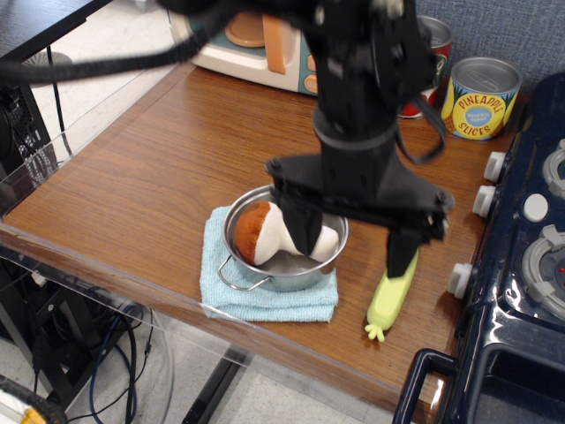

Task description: Move the yellow ice cream scoop in front of the microwave.

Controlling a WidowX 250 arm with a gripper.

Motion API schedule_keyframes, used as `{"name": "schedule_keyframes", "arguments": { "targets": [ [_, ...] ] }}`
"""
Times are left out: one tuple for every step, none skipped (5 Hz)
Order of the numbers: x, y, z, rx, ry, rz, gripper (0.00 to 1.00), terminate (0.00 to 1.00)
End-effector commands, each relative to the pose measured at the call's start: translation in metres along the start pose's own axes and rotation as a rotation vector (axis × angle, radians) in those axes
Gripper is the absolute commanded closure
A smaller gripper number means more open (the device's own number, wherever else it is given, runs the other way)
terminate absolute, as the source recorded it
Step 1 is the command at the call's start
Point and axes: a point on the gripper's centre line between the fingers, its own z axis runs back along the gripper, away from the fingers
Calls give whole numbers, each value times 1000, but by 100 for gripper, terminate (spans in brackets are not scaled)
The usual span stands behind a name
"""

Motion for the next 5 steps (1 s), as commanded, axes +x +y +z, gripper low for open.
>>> {"name": "schedule_keyframes", "arguments": {
  "targets": [
    [-3, -13, -31, 12, -14, -40, 0, 0],
    [1, -15, -47, 27, 5, -45, 0, 0],
    [5, -17, -59, 32, 17, -56, 0, 0],
    [5, -20, -70, 31, 37, -72, 0, 0],
    [5, -21, -75, 26, 41, -89, 0, 0]
  ]
}}
